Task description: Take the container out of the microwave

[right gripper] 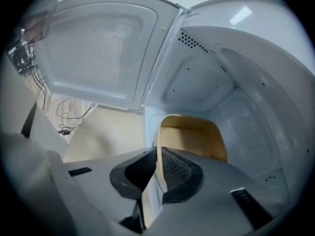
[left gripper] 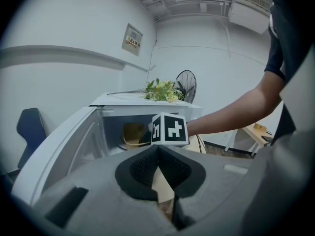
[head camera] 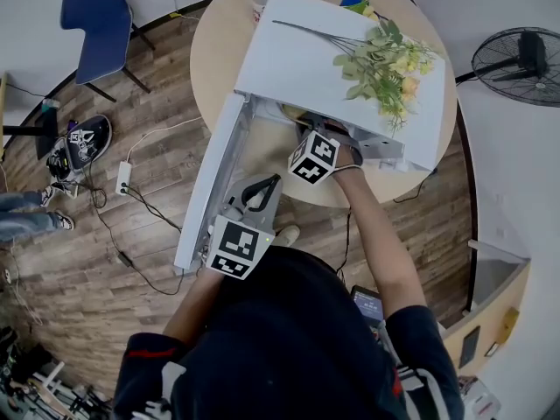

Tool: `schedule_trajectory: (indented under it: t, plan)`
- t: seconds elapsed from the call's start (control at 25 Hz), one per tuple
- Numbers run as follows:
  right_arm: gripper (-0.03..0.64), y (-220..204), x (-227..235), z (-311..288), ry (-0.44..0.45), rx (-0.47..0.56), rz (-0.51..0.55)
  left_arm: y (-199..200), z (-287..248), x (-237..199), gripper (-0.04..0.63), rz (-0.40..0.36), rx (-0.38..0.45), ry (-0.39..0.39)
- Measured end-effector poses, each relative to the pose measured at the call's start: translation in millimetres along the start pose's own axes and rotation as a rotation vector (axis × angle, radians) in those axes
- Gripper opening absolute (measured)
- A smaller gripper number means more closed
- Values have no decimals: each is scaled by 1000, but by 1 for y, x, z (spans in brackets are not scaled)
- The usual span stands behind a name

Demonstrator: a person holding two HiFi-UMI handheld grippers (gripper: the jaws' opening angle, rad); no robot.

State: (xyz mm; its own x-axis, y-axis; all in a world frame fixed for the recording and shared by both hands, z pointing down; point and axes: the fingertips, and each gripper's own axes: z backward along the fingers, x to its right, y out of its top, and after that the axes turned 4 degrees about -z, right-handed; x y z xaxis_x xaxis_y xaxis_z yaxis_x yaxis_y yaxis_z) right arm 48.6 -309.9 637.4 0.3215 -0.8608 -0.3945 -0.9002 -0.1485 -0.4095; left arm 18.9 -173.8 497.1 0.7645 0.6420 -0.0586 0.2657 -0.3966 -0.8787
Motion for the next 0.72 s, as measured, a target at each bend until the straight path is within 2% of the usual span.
schedule_trajectory:
  t: [0.48,0.72]
  plan:
    - [29,-7,-25,27,27,16,24,8,13,-3,14,-29,18,42]
    - [28,-13,-39,47,63,19,-28,10,21,-1,14,-41,31,64]
